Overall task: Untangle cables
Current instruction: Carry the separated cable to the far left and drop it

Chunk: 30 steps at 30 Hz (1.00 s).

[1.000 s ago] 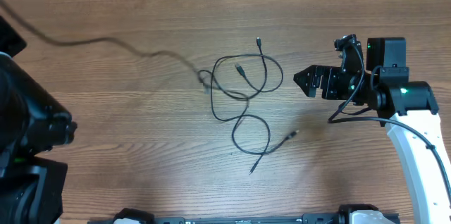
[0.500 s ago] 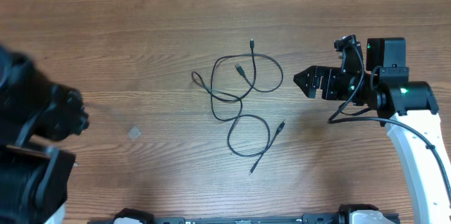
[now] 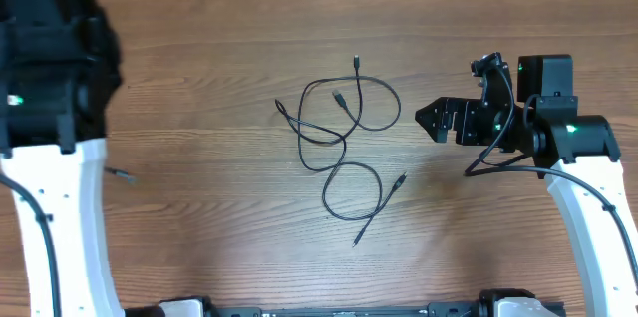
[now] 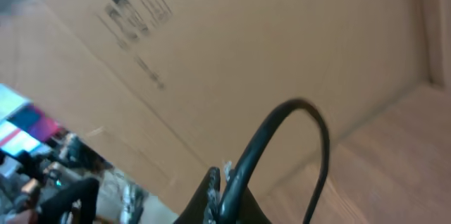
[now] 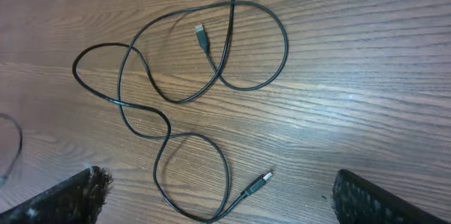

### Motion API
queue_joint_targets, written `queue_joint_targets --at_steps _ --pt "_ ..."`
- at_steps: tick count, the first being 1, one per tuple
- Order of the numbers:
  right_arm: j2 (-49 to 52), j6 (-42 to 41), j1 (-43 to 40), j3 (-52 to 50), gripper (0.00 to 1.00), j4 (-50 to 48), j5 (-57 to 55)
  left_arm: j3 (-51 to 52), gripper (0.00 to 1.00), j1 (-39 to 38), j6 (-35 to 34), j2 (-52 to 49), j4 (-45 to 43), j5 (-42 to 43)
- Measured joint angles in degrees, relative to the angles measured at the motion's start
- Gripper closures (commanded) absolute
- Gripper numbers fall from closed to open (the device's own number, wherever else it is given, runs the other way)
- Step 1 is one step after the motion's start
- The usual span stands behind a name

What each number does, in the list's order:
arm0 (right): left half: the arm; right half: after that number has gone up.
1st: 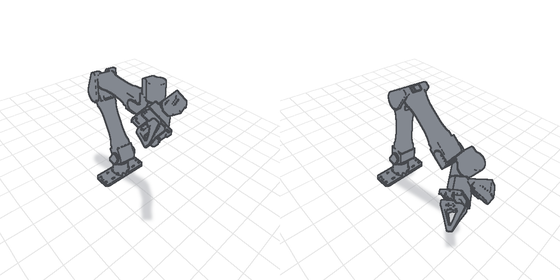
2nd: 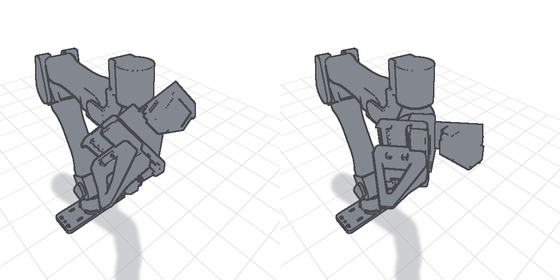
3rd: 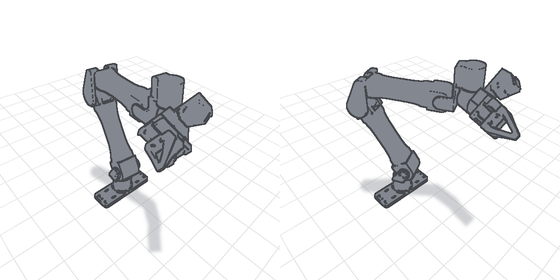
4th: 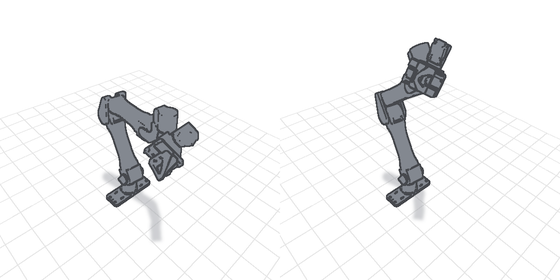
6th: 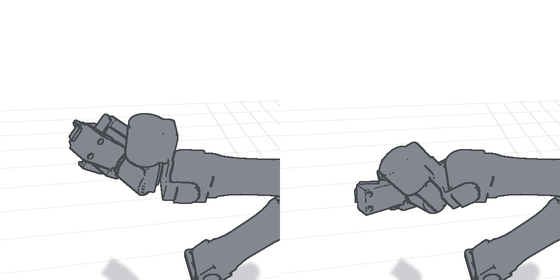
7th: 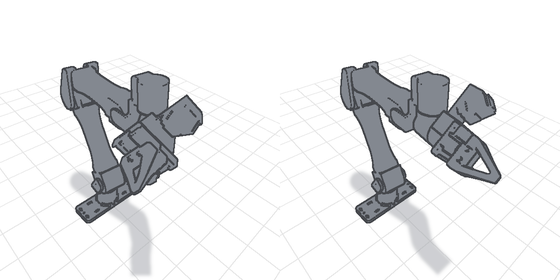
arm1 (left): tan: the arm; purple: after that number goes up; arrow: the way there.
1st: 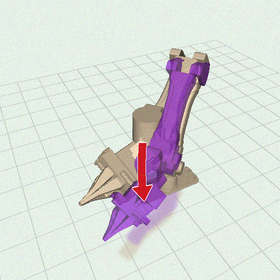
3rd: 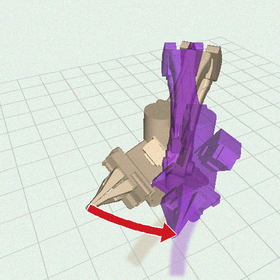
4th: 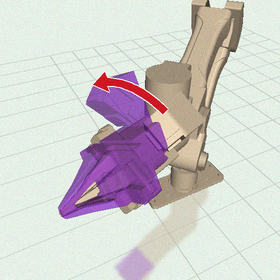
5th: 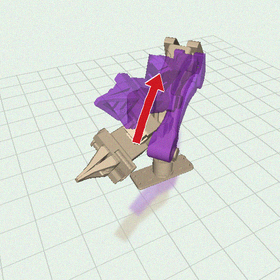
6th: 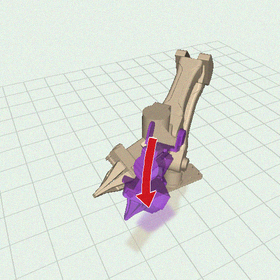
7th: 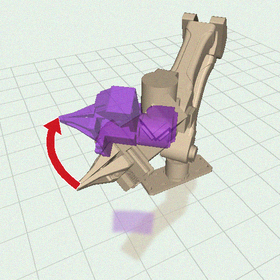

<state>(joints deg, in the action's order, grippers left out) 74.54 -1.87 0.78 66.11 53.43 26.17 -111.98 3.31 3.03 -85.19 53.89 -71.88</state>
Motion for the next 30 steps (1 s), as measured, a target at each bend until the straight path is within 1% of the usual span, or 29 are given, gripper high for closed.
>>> queue_joint_targets --at_steps 6,8,12,14,18,19,21,22,23,24,25,30 --pt "0.0 0.2 0.0 0.0 0.00 0.0 0.0 0.0 0.96 16.9 -5.3 -2.2 6.0 21.6" --pt "0.0 0.2 0.0 0.0 0.00 0.0 0.0 0.0 0.96 22.6 -7.3 -3.7 7.6 30.5" --pt "0.0 0.2 0.0 0.0 0.00 0.0 0.0 0.0 0.96 32.4 -9.1 -8.1 10.7 44.8" --pt "0.0 0.3 0.0 0.0 0.00 -0.2 0.0 0.0 0.96 36.7 -10.2 -11.6 12.6 51.0" --pt "0.0 0.4 0.0 0.0 0.00 -0.3 0.0 0.0 0.96 40.8 -13.7 -17.9 15.4 57.7" --pt "0.0 0.4 0.0 0.0 0.00 -0.3 0.0 0.0 0.94 41.4 -14.5 -19.5 16.0 59.3" --pt "0.0 0.4 0.0 0.0 0.00 -0.3 0.0 0.0 0.83 42.4 -15.5 -22.7 17.4 63.0" --pt "0.0 0.4 0.0 0.0 0.00 -0.3 0.0 0.0 0.73 42.6 -15.9 -24.2 17.8 64.7" --pt "0.0 0.4 0.0 0.0 0.00 -0.3 0.0 0.0 0.56 42.8 -16.0 -26.0 18.3 67.1" --pt "0.0 0.4 0.0 0.0 0.00 -0.3 0.0 0.0 0.15 42.9 -15.6 -26.8 18.4 68.0" --pt "0.0 0.4 0.0 0.0 0.00 -0.3 0.0 0.0 0.00 42.9 -15.5 -27.9 18.6 70.1" --pt "0.0 0.4 0.0 0.0 0.00 -0.3 0.0 0.0 0.00 42.6 -13.1 -30.4 18.8 79.7"
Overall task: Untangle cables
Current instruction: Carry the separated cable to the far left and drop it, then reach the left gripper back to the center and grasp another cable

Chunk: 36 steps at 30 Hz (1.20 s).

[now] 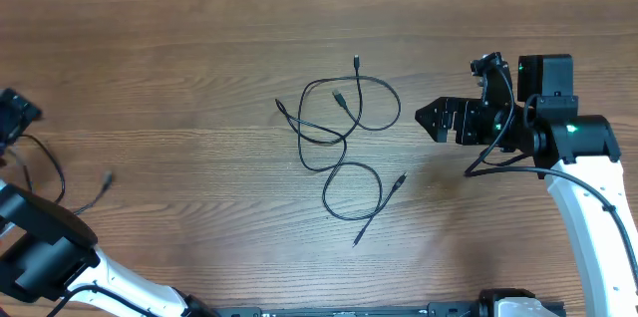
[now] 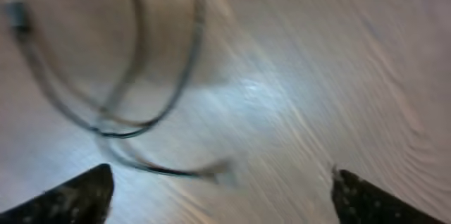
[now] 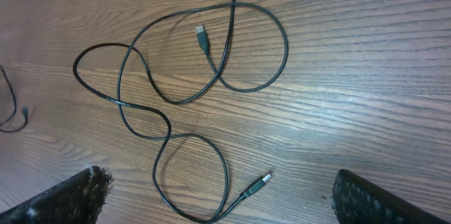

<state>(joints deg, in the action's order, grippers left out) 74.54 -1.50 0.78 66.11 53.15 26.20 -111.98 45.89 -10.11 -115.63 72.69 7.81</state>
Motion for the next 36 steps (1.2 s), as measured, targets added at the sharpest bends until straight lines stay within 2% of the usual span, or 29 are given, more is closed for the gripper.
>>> queue_joint_targets --at_steps 6,11,17,26,31,36 --pt "0.0 0.0 0.0 0.0 0.00 0.0 0.0 0.0 0.00 -2.1 4.8 0.0 1.4 8.8" --pt "0.0 0.0 0.0 0.0 0.00 0.0 0.0 0.0 0.00 -7.4 9.2 0.0 2.5 11.8" --pt "0.0 0.0 0.0 0.0 0.00 0.1 0.0 0.0 0.00 -23.8 18.0 0.0 2.3 14.8" --pt "0.0 0.0 0.0 0.0 0.00 1.0 0.0 0.0 0.00 -49.4 39.6 0.0 2.3 16.6" --pt "0.0 0.0 0.0 0.0 0.00 1.6 0.0 0.0 0.00 -58.1 47.0 0.0 0.9 15.2" --pt "0.0 0.0 0.0 0.0 0.00 1.8 0.0 0.0 0.00 -62.2 54.7 0.0 2.4 14.4"
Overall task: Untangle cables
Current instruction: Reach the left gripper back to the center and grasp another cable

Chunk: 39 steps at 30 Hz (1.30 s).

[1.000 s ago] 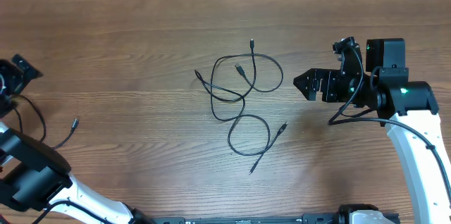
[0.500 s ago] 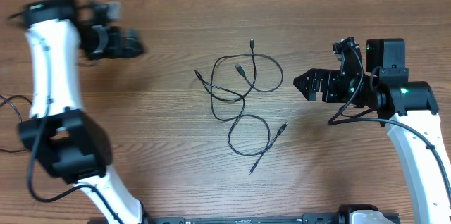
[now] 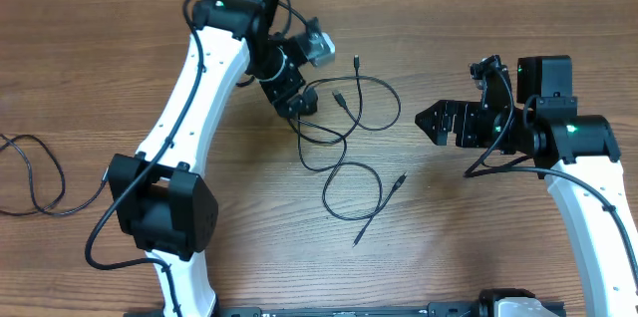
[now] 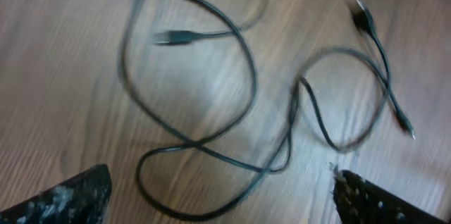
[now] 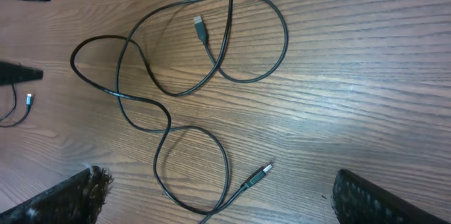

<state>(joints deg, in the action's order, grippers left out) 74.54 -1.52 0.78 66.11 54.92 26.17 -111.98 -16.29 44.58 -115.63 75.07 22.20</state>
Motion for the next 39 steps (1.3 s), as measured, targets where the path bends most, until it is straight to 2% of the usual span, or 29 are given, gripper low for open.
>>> queue_joint_targets --at_steps 6,10,14,17,20,24,27,28,34,38,39 --pt "0.0 0.0 0.0 0.0 0.00 0.1 0.0 0.1 0.00 -1.4 17.3 0.0 10.4 -0.3" --pt "0.0 0.0 0.0 0.0 0.00 0.0 0.0 2.5 0.01 -1.4 24.9 0.2 9.9 -0.6" --pt "0.0 0.0 0.0 0.0 0.00 0.1 0.1 7.7 0.04 -1.4 27.6 0.3 2.9 -1.3" --pt "0.0 0.0 0.0 0.0 0.00 0.2 0.4 10.8 0.00 -1.4 27.6 0.3 -1.1 -1.7" --pt "0.0 0.0 0.0 0.0 0.00 0.2 0.5 12.8 0.01 -1.4 26.9 0.3 -5.8 -1.9" --pt "0.0 0.0 0.0 0.0 0.00 0.6 0.6 14.8 0.15 -1.4 24.5 0.3 -10.0 -2.1" --pt "0.0 0.0 0.0 0.0 0.00 1.3 0.6 15.2 0.83 -1.4 22.9 0.3 -10.3 -2.7" --pt "0.0 0.0 0.0 0.0 0.00 1.4 0.6 15.2 0.96 -1.4 22.6 0.3 -10.4 -3.4" --pt "0.0 0.0 0.0 0.0 0.00 1.7 0.6 15.2 0.96 -1.4 16.1 0.3 -13.8 -14.1" --pt "0.0 0.0 0.0 0.0 0.00 1.7 0.6 14.8 0.96 -1.4 10.2 0.3 -14.7 -18.8" --pt "0.0 0.0 0.0 0.0 0.00 1.7 0.6 13.3 0.96 -1.4 6.6 0.3 -14.3 -21.0"
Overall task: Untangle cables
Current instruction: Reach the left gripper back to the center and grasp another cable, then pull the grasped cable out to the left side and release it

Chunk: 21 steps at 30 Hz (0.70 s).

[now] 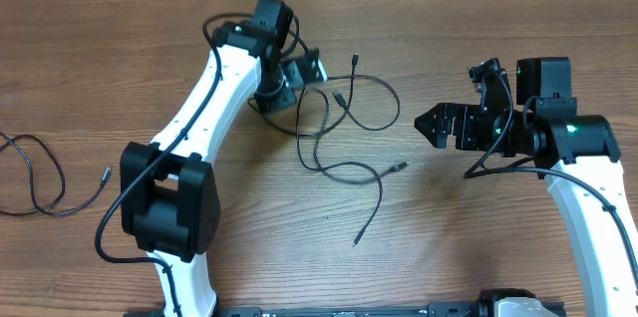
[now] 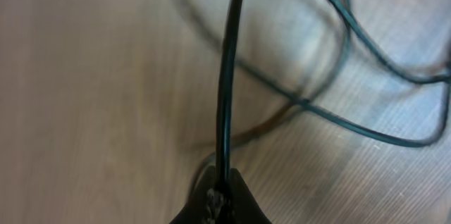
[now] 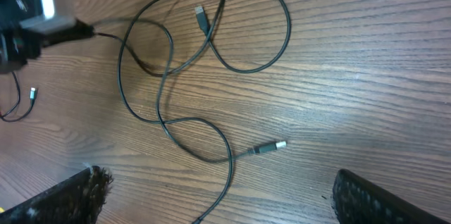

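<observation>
Black cables (image 1: pixel 344 128) lie tangled mid-table, with looping strands and USB plugs (image 3: pixel 271 146) at their ends. My left gripper (image 1: pixel 289 90) is at the tangle's upper left. It is shut on one black strand (image 2: pixel 227 76), which runs straight away from the fingertips (image 2: pixel 220 194); the right wrist view shows this too. Right of the tangle, my right gripper (image 1: pixel 429 123) hangs open and touches no cable. Its fingers (image 3: pixel 67 196) frame the lower loops from above.
A separate black cable (image 1: pixel 40 172) lies loose at the far left of the wooden table (image 1: pixel 498 18), its small plug (image 1: pixel 107 171) pointing inward. The left arm (image 1: pixel 199 108) stretches diagonally across the table's left half.
My left gripper was open over the tangle's upper left and is now shut on a strand there. The lower loop has changed shape and its plug has shifted. The right arm has not moved.
My left gripper was first shut on a cable, raised at the far left. Then it was open there, with that cable lying on the table. Later it stood open over the central tangle, and now it grips one strand. The right gripper stayed open and still throughout.
</observation>
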### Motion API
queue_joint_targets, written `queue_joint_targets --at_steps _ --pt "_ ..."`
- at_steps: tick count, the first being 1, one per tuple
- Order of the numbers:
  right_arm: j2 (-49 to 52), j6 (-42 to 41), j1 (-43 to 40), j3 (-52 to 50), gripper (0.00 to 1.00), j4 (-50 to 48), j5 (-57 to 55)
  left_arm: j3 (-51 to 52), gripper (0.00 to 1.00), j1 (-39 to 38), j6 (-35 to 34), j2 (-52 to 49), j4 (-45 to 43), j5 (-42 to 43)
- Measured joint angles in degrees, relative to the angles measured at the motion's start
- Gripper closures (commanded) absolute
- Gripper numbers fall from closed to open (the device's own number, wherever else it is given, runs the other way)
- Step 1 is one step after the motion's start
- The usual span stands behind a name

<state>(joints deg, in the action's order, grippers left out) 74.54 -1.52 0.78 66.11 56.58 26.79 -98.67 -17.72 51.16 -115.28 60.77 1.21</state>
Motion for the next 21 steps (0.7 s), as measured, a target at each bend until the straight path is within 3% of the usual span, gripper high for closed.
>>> queue_joint_targets --at_steps 5,13,17,21 --pt "0.0 0.0 0.0 0.0 0.00 0.0 0.0 -16.1 0.96 0.0 -12.2 1.3 0.3 -2.7" --pt "0.0 0.0 0.0 0.0 0.00 0.0 0.0 -40.1 0.96 0.1 -20.8 13.6 -0.9 1.9" --pt "0.0 0.0 0.0 0.0 0.00 0.0 0.0 -44.8 0.96 0.8 -21.7 18.7 -1.9 -4.8" --pt "0.0 0.0 0.0 0.0 0.00 0.0 0.0 -45.4 0.96 3.4 -22.7 19.6 -0.8 -17.5"
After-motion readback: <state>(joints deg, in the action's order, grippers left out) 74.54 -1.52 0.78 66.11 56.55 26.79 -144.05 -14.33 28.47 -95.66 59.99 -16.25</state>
